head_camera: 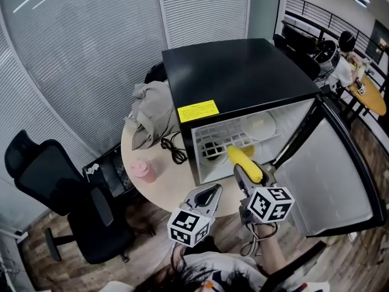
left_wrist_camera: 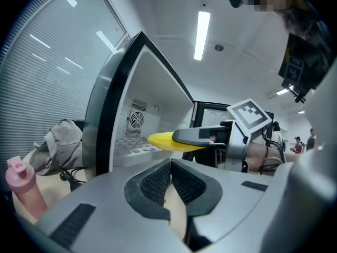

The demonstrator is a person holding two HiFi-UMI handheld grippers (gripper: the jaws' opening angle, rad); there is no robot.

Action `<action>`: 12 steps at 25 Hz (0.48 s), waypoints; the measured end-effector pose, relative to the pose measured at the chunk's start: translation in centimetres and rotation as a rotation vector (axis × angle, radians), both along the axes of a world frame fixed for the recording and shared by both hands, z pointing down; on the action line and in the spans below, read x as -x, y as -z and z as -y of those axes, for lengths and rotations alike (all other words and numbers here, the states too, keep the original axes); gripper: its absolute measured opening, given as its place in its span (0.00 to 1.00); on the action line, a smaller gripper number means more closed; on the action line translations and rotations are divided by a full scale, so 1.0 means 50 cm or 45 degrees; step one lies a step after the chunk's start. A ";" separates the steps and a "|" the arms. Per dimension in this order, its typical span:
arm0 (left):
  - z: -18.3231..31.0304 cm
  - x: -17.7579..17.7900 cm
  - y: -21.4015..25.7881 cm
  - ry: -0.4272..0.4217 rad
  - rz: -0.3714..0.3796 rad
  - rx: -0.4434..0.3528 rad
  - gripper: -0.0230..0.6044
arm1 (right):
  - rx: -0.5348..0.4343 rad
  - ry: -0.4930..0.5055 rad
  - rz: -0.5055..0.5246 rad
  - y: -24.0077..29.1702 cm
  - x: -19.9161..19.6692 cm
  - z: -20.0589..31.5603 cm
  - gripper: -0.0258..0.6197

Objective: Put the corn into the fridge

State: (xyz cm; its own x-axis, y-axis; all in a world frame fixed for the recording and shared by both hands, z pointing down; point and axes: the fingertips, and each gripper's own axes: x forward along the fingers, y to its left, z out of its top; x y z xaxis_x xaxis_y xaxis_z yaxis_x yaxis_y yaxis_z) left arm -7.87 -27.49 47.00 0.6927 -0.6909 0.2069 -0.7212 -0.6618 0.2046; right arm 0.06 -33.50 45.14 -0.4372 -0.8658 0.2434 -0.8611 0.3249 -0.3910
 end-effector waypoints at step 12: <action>0.018 0.021 -0.017 -0.019 0.015 0.020 0.06 | 0.025 -0.025 -0.143 -0.055 0.019 0.112 0.43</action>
